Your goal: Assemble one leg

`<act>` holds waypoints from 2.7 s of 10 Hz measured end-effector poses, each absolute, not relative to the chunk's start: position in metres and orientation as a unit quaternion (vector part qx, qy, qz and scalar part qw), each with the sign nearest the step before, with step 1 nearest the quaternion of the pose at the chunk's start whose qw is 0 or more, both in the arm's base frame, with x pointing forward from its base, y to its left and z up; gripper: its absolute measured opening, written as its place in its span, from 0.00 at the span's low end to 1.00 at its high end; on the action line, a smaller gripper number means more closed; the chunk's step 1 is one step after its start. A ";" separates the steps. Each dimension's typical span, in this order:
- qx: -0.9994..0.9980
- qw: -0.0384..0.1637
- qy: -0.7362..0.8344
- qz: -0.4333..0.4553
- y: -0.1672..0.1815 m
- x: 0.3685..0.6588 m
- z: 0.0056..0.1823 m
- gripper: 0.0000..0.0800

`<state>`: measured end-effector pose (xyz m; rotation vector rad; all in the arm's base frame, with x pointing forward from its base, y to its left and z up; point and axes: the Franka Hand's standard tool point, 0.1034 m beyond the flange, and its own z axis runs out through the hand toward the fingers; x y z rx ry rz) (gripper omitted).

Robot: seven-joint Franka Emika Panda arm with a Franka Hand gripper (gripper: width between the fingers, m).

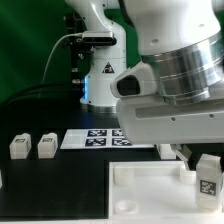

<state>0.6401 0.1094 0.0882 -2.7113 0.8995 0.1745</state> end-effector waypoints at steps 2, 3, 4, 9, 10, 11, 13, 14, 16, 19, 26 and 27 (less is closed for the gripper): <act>-0.904 0.132 0.400 0.072 0.110 0.640 0.088 0.38; -0.893 0.131 0.425 0.076 0.111 0.640 0.088 0.38; -0.865 0.125 0.478 0.084 0.111 0.640 0.088 0.38; -0.767 0.141 0.621 0.080 0.109 0.638 0.087 0.50; -0.766 0.141 0.622 0.081 0.110 0.638 0.087 0.50; -0.784 0.139 0.599 0.077 0.110 0.637 0.086 0.71; -0.884 0.107 0.451 0.067 0.118 0.631 0.082 0.81; -0.915 0.095 0.388 0.058 0.127 0.628 0.082 0.81; -0.954 0.101 0.278 0.044 0.121 0.630 0.082 0.81; -0.996 0.078 0.037 0.016 0.115 0.631 0.082 0.81; -0.990 0.080 0.114 0.016 0.111 0.632 0.080 0.37; -0.986 0.080 0.144 0.018 0.111 0.632 0.080 0.37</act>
Offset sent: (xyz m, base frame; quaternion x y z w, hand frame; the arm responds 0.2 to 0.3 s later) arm 0.0000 0.0000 0.0000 0.0000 0.0000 0.2667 0.9638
